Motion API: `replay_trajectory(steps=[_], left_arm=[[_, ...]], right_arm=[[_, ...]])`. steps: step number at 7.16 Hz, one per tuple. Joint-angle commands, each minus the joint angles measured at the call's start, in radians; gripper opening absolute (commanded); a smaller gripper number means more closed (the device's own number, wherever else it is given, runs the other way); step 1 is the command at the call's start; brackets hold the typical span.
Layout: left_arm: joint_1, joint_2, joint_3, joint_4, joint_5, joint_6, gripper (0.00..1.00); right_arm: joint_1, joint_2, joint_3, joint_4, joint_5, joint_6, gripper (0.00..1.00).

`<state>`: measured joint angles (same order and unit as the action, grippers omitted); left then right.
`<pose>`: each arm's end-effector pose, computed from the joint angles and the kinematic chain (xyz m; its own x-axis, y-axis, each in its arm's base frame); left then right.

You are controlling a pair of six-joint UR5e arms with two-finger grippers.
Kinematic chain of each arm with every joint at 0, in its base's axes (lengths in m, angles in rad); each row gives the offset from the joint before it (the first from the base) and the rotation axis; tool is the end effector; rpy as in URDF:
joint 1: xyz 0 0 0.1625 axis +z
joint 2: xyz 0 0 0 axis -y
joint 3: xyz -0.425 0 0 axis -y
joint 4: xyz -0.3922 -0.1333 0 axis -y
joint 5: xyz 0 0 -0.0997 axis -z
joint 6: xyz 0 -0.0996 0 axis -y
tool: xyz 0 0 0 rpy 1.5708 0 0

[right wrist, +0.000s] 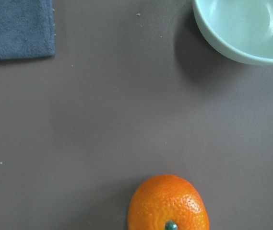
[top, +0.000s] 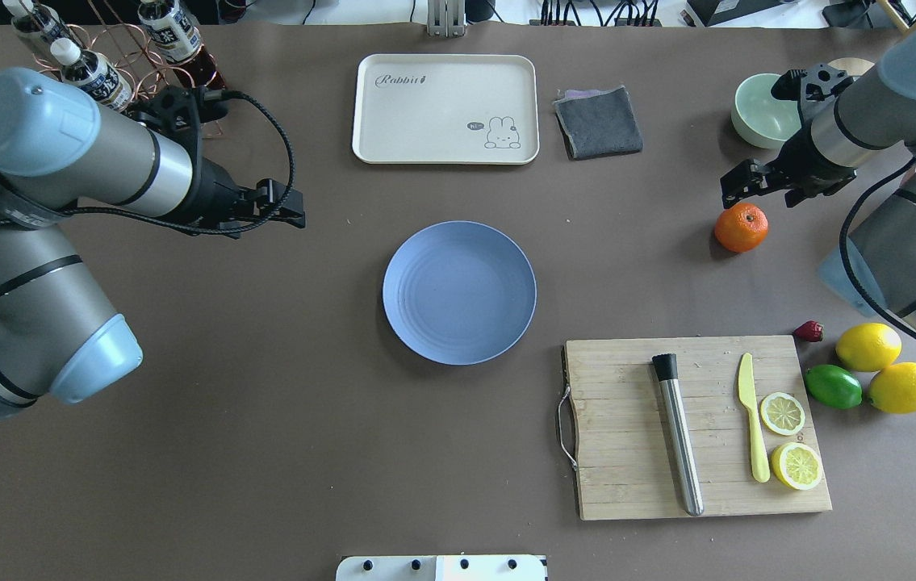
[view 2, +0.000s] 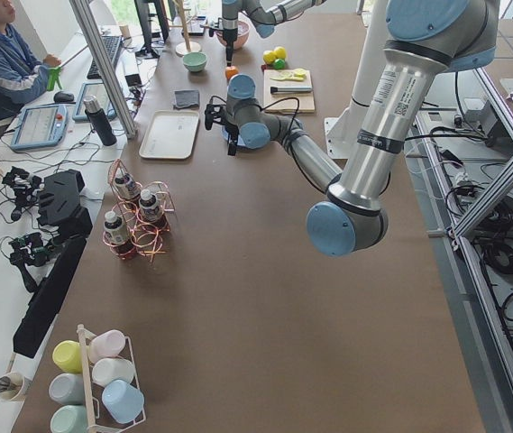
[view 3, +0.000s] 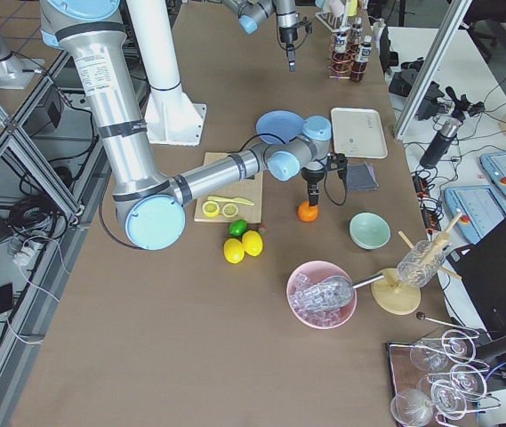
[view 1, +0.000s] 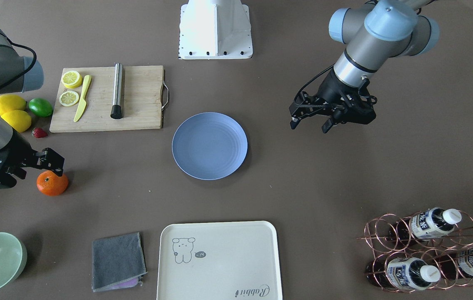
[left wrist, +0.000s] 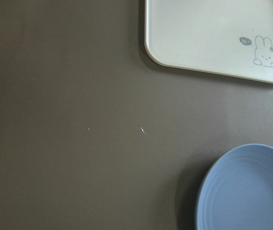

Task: Pick orange to plate
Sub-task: 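Lower the right gripper onto the orange and close it while the left withdraws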

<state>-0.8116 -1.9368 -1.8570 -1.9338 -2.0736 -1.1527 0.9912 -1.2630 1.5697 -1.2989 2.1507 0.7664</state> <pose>0.3446 -0.4871 0.2826 0.4754 0.0158 -0.8796 0.1759 0.9779 0.1127 -0.2801 -0.5716 0.4644 0.7040 -0.0248 0.7098 -0.0413 0.9963 0.0758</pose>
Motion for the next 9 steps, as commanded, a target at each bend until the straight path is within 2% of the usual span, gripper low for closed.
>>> replay_trajectory(steps=[1, 5, 7, 8, 9], left_arm=[[-0.017, 0.012, -0.011, 0.009, -0.013, 0.027, 0.98], [-0.015, 0.009, -0.007, 0.009, -0.006, 0.027, 0.98], [-0.015, 0.012, -0.010, 0.007, -0.005, 0.027, 0.98], [-0.015, 0.015, -0.010, 0.006, -0.005, 0.027, 0.98], [-0.015, 0.016, -0.010, 0.006, -0.005, 0.025, 0.98]], right_arm=[[-0.020, 0.008, -0.048, 0.004, -0.002, 0.001, 0.99], [-0.061, 0.007, -0.086, 0.007, -0.073, 0.005, 0.95], [-0.074, 0.008, -0.135, 0.097, -0.083, 0.008, 0.90], [-0.075, 0.008, -0.134, 0.101, -0.083, 0.016, 0.74], [-0.077, 0.014, -0.132, 0.101, -0.083, 0.058, 0.22]])
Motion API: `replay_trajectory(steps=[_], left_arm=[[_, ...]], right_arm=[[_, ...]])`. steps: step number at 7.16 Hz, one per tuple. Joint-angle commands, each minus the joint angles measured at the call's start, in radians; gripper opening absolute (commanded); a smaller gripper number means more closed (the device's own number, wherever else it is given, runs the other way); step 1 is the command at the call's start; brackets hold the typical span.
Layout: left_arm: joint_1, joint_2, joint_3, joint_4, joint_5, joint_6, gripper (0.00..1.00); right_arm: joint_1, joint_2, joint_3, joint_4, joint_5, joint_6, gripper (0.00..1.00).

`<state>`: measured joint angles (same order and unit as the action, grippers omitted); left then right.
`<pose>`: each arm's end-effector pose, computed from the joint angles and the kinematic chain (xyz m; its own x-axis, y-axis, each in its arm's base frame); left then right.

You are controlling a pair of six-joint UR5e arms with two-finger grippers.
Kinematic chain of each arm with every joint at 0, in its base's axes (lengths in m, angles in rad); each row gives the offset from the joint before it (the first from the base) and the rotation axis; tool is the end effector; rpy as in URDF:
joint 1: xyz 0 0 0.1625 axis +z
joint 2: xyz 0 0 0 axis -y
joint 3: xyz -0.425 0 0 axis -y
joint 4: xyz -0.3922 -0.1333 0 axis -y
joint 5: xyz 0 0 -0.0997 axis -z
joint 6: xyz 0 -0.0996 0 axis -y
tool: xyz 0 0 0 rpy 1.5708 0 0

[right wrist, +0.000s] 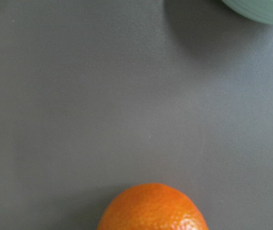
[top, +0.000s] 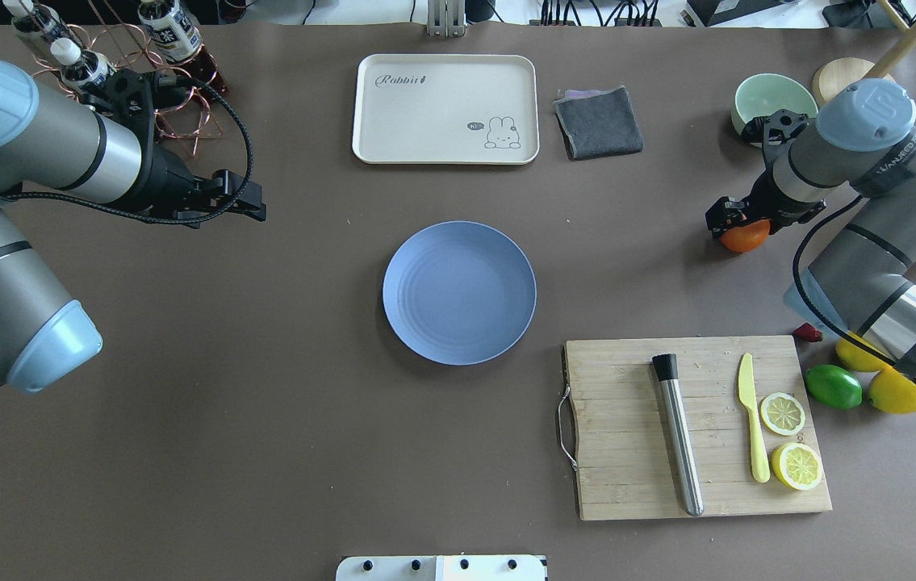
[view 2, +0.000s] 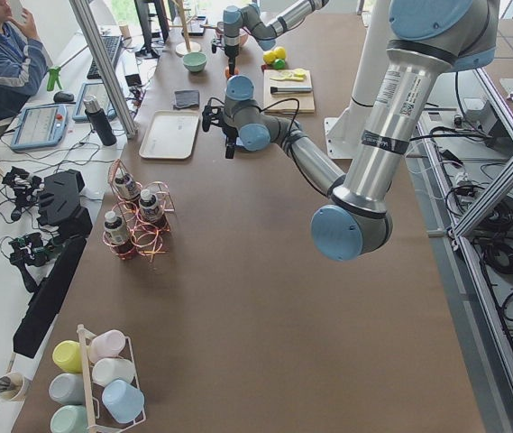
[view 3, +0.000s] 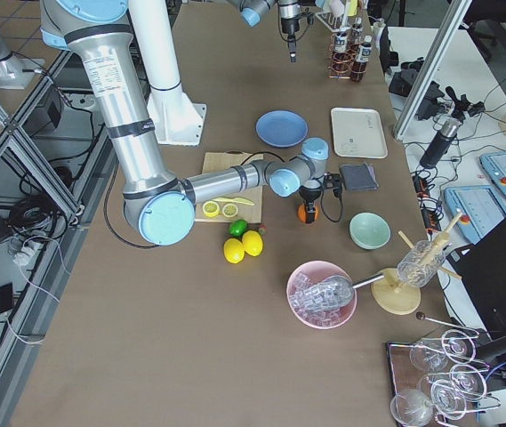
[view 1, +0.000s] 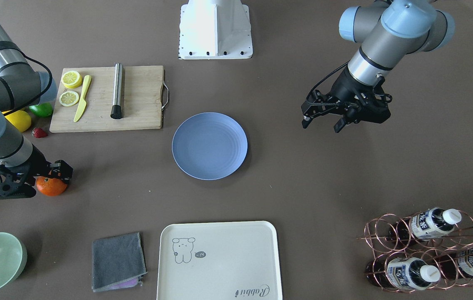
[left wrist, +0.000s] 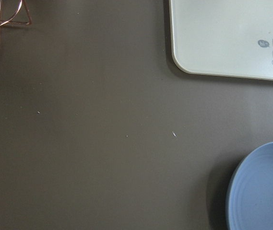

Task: Pick orange to plate
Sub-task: 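Lower the right gripper onto the orange and close it while the left withdraws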

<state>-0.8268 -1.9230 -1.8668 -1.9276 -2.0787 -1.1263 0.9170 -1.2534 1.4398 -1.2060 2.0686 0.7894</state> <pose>0.3345 -0.4888 0.2871 0.4847 0.0282 -0.8742 0.1733 0.9766 0.1276 -0.3265 -0.5672 0.5159 0.7519 -0.0361 0.6583 -0.0223 0.9965 0.0800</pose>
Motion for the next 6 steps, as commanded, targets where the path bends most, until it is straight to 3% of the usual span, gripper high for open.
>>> replay_trajectory(steps=[1, 4, 6], left_arm=[[0.000, 0.001, -0.002, -0.002, 0.000, -0.001, 0.98], [0.002, 0.004, 0.000, -0.002, 0.000, -0.001, 0.98], [0.002, 0.006, 0.003, -0.002, 0.000, -0.001, 0.98]], right_arm=[[-0.013, 0.020, 0.008, 0.009, -0.001, 0.050, 0.00], [-0.116, 0.219, 0.011, -0.065, -0.028, 0.279, 0.00], [-0.216, 0.419, 0.013, -0.276, -0.109, 0.465, 0.00]])
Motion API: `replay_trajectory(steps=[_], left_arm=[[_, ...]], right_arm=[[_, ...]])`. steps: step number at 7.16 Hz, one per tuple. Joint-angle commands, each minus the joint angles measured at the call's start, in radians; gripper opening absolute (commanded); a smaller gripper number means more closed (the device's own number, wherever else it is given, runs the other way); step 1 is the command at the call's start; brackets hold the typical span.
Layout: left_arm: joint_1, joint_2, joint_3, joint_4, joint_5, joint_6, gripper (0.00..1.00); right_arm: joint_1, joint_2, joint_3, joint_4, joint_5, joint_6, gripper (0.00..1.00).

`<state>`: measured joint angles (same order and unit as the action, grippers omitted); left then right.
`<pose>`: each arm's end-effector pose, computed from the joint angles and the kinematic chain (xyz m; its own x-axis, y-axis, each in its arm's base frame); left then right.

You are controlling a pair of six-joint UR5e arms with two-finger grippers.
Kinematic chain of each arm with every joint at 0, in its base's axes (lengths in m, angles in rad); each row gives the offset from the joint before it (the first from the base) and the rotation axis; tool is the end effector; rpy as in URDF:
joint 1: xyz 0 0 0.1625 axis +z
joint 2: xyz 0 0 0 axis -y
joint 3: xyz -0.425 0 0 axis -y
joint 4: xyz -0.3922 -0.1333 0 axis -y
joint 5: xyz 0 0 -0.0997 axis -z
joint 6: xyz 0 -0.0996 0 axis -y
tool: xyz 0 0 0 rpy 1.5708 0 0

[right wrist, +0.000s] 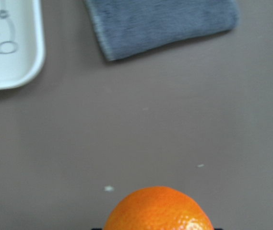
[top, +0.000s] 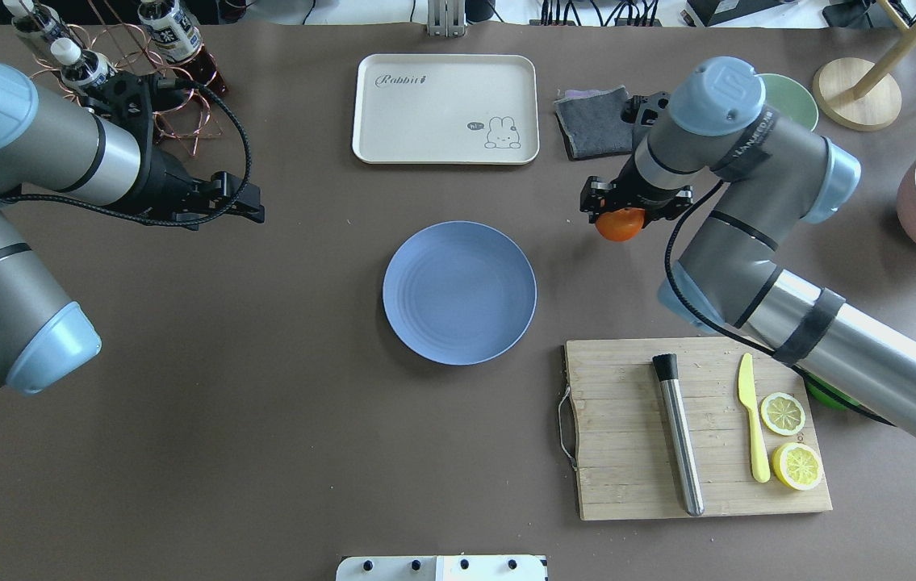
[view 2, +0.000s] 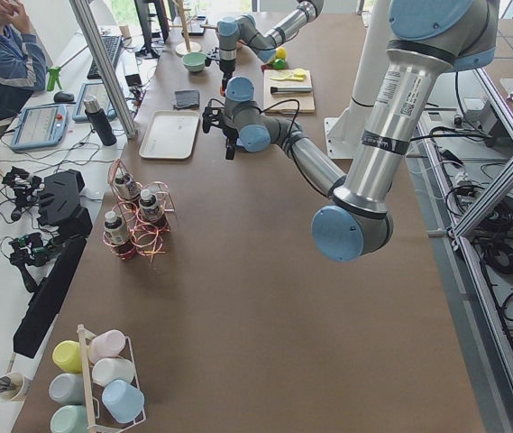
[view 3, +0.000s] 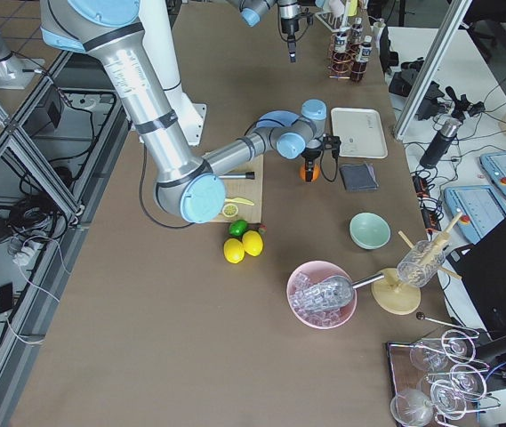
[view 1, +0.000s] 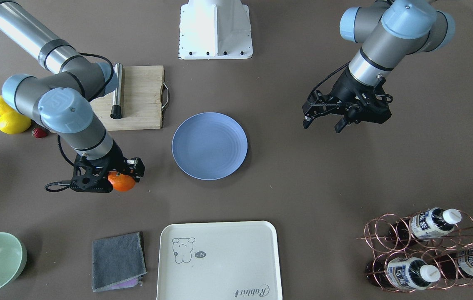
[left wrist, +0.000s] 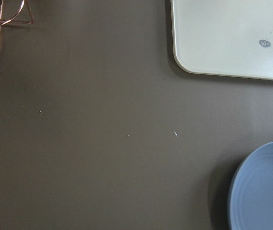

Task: Pick orange to plate
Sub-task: 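Carry the orange with the right gripper over the blue plate and release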

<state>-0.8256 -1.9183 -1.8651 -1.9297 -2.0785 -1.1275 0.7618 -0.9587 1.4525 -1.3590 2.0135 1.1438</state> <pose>0.3350 -0.4882 0.2903 0.4870 0.0249 -0.8730 0.1725 0.9772 0.1241 -0.4612 -0.5652 0.3283 0.6764 0.1281 0.7253 -0.1566 0.9873 -0.0283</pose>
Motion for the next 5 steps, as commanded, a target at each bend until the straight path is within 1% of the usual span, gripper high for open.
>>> replay_trajectory(steps=[1, 2, 3, 5], left_arm=[[0.003, 0.001, 0.003, 0.000, 0.000, 0.000, 0.98], [0.003, 0.002, 0.004, -0.002, 0.000, 0.000, 0.98], [0.005, 0.002, 0.004, -0.002, 0.000, 0.000, 0.98], [0.005, 0.004, 0.003, -0.002, 0.000, -0.002, 0.98]], right_arm=[[-0.103, 0.180, -0.001, -0.167, -0.064, 0.172, 0.00], [-0.160, 0.201, -0.009, -0.167, -0.123, 0.227, 0.00], [-0.203, 0.210, -0.011, -0.166, -0.160, 0.264, 0.00], [-0.249, 0.225, -0.027, -0.164, -0.202, 0.287, 0.00]])
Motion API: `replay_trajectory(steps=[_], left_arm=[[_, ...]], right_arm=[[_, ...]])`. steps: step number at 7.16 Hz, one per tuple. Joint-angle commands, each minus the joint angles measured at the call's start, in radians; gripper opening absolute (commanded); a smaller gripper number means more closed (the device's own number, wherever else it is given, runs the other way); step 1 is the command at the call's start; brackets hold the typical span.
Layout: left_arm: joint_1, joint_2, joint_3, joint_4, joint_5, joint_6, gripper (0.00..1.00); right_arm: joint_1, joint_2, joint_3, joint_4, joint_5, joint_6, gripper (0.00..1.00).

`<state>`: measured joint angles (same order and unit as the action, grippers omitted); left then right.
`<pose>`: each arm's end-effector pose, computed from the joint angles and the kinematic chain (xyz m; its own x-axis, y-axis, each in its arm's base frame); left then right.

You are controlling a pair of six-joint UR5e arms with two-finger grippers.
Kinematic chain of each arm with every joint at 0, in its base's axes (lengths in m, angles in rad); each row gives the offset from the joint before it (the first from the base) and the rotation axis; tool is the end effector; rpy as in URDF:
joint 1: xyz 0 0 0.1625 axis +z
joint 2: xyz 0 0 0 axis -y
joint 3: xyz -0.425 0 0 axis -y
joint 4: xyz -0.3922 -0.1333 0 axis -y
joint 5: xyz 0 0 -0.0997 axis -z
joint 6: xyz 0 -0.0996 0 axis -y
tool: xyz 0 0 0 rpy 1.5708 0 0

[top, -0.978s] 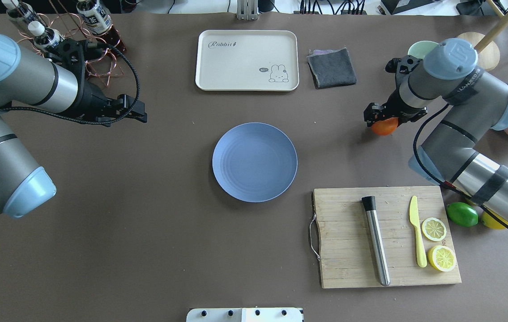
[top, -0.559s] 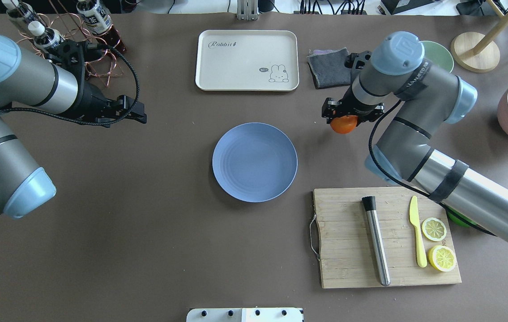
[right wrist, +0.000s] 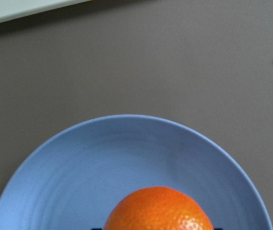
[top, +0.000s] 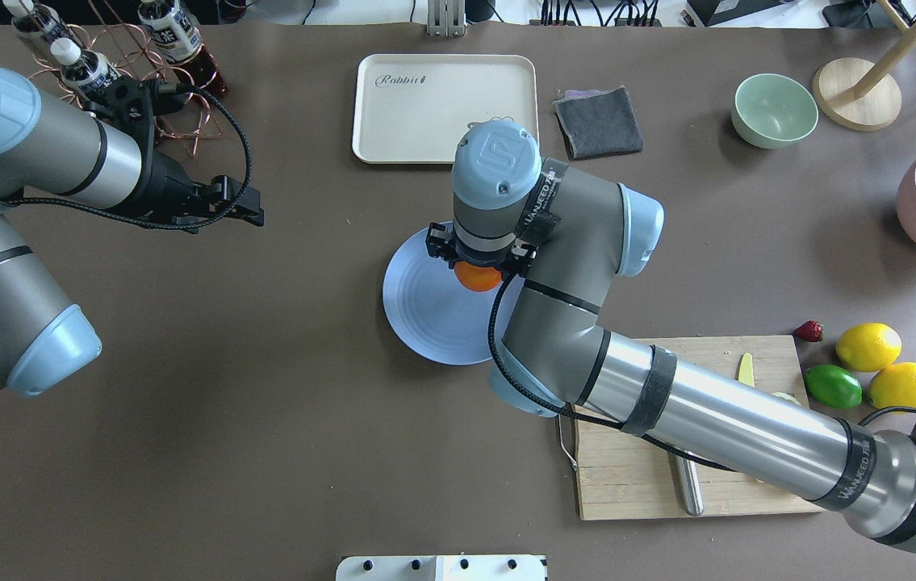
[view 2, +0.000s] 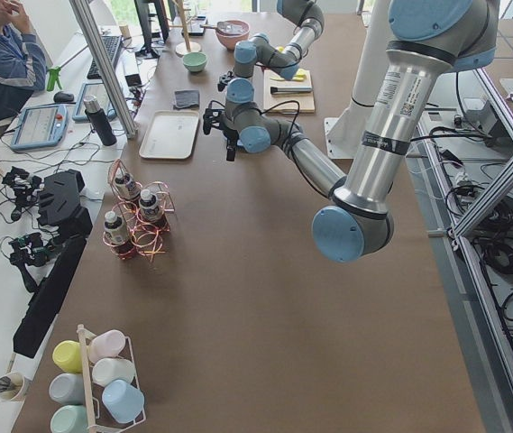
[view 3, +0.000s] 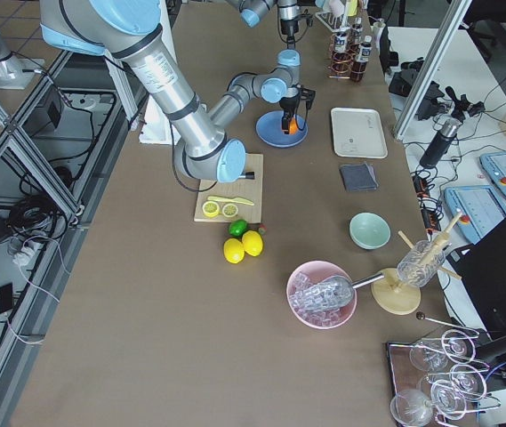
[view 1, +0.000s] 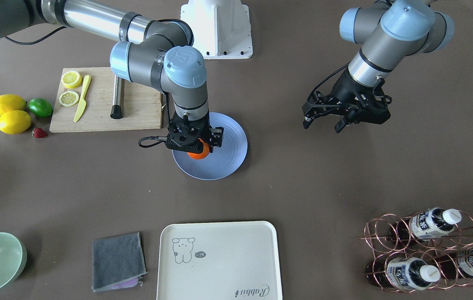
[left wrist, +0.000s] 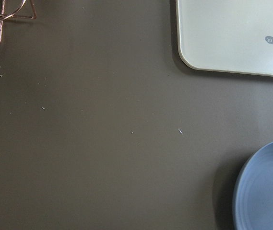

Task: Pick orange to plate
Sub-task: 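Carry the orange with the right gripper over the blue plate and release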

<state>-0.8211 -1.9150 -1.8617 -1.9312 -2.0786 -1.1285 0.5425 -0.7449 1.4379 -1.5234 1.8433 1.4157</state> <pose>0.3375 -0.4870 0.2936 0.4898 0.0228 -0.8715 0.1681 0.9784 0.1200 -0.5895 -0.4797 0.2036 0.6774 0.2346 0.6972 -0.2400 0.9664 -0.0921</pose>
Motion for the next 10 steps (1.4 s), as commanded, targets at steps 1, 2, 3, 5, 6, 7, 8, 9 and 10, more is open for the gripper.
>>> replay_trajectory(steps=[1, 2, 3, 5, 6, 7, 8, 9, 10], left_arm=[[0.000, 0.001, -0.001, 0.000, 0.000, -0.001, 0.98], [0.000, -0.001, -0.002, 0.000, 0.000, -0.001, 0.98], [0.000, -0.001, -0.001, -0.003, 0.000, -0.001, 0.98], [0.002, -0.001, -0.001, -0.003, 0.000, -0.002, 0.98], [0.002, 0.002, 0.002, -0.009, 0.000, -0.002, 0.98], [0.002, 0.002, 0.006, -0.011, 0.000, -0.007, 0.98], [0.000, 0.004, 0.007, -0.011, -0.001, -0.005, 0.98], [-0.013, 0.023, 0.004, -0.011, -0.011, 0.001, 0.98], [-0.059, 0.075, -0.007, -0.008, -0.014, 0.033, 0.98]], right_arm=[[-0.036, 0.019, -0.034, 0.006, -0.033, 0.016, 0.00], [-0.041, 0.018, -0.040, 0.006, -0.039, 0.014, 0.00], [-0.042, 0.019, -0.042, 0.009, -0.044, 0.014, 0.05], [-0.050, 0.030, -0.042, 0.009, -0.062, 0.048, 0.99], [-0.049, 0.051, -0.039, 0.008, -0.067, 0.045, 1.00], [-0.039, 0.061, -0.021, 0.006, -0.067, 0.043, 1.00], [-0.023, 0.061, 0.008, 0.002, -0.059, 0.040, 1.00], [0.028, 0.052, 0.054, -0.032, -0.017, 0.017, 1.00], [0.093, 0.044, 0.103, -0.105, 0.058, -0.070, 1.00]])
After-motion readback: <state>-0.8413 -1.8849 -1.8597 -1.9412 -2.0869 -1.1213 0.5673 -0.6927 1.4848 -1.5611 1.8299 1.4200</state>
